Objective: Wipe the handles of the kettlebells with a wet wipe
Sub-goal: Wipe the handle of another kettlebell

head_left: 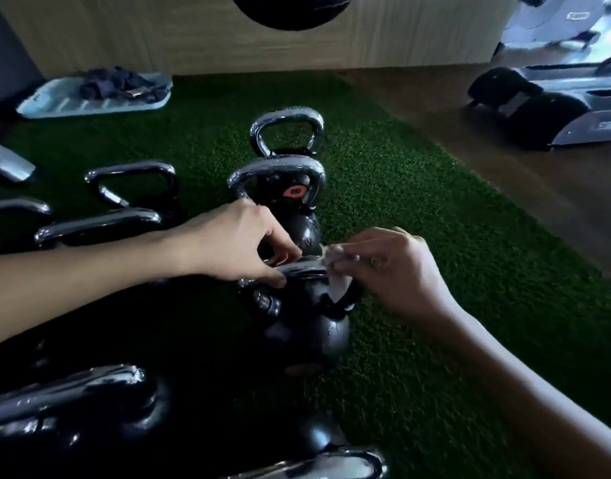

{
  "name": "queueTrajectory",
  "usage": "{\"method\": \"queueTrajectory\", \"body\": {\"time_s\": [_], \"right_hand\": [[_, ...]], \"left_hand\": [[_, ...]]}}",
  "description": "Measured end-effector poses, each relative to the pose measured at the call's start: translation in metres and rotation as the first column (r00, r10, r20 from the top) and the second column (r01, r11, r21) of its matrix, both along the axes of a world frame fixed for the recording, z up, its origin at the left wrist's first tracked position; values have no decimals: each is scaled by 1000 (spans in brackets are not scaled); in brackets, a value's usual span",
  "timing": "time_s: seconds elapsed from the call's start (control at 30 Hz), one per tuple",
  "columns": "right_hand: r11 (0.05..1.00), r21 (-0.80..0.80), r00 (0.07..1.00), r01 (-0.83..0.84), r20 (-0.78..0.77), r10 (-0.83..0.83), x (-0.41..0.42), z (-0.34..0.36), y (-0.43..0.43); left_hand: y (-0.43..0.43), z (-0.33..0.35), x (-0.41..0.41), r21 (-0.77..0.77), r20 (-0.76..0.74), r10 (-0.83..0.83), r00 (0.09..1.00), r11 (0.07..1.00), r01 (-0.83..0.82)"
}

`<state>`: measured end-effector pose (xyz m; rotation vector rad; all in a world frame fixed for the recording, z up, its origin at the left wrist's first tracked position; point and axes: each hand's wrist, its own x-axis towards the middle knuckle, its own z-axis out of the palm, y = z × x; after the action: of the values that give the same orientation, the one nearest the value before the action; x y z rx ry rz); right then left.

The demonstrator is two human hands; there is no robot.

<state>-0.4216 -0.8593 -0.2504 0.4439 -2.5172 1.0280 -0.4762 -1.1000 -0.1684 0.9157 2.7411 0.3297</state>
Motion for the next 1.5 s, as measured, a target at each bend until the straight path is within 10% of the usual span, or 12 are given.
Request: {"method": "queueTrajectory", "body": {"time_s": [0.13, 0.33, 0.47, 0.87, 1.5], "right_hand": [[950, -304, 994, 70, 101, -41, 12, -29, 21], [981, -179, 995, 70, -63, -82, 10, -24, 2], [909, -376, 984, 179, 77, -162, 14, -53, 8], [905, -411, 994, 112, 45, -103, 11, -49, -56], [887, -413, 978, 206, 97, -182, 21, -28, -24]], "left_hand": [[29, 0, 12, -50, -83, -25, 996, 999, 21], [39, -9, 17, -176, -233, -130, 964, 980, 90], [20, -11, 21, -197, -234, -106, 966, 979, 60], [-72, -30, 29, 134, -187, 184, 965, 978, -160], [-4, -30, 19, 158, -123, 41, 992, 987, -22]]}}
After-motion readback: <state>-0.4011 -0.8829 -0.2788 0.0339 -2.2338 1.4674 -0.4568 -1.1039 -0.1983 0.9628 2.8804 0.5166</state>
